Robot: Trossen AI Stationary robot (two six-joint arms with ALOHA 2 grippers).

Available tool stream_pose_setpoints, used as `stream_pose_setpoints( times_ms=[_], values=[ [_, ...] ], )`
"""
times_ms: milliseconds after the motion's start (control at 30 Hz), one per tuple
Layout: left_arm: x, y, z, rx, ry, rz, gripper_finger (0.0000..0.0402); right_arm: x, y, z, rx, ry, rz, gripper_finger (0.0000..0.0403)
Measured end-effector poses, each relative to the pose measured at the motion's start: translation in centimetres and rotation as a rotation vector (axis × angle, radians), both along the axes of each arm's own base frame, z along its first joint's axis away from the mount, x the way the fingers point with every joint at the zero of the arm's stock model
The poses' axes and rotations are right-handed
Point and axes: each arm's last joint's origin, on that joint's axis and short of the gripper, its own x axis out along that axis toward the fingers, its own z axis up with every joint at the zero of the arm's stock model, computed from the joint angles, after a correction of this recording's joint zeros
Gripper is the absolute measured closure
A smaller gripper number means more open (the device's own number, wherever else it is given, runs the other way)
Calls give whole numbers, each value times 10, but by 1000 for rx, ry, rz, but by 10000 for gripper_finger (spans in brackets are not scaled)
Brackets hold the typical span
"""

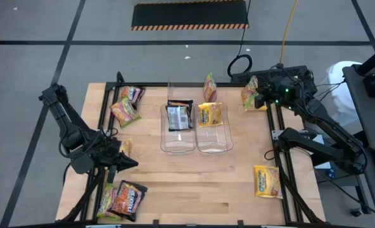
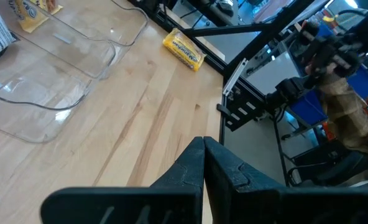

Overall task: Sort Maruchan noodles
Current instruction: Put the green noodle pack into the top transparent bin

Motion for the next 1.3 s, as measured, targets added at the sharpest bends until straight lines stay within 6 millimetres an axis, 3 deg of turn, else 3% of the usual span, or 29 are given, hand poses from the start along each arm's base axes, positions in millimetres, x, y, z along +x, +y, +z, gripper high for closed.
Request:
stream_pose_setpoints(
  times_ms=[233,400,900,1100,1300],
  values=[
    [0,0,0,3,-2,5,394,10,1,32,-136,-98,114,403],
    [0,0,0,3,-2,5,394,25,-5,40,-145,-109,163,403],
    [0,0,0,9,-2,3,394,115,-36,61,-179,-41,386,403],
    [0,0,0,13,1,2,394,150,-50,55,-177,36,442,403],
    [0,0,0,12,1,3,394,175,-62,31,-93,40,559,403]
  ],
)
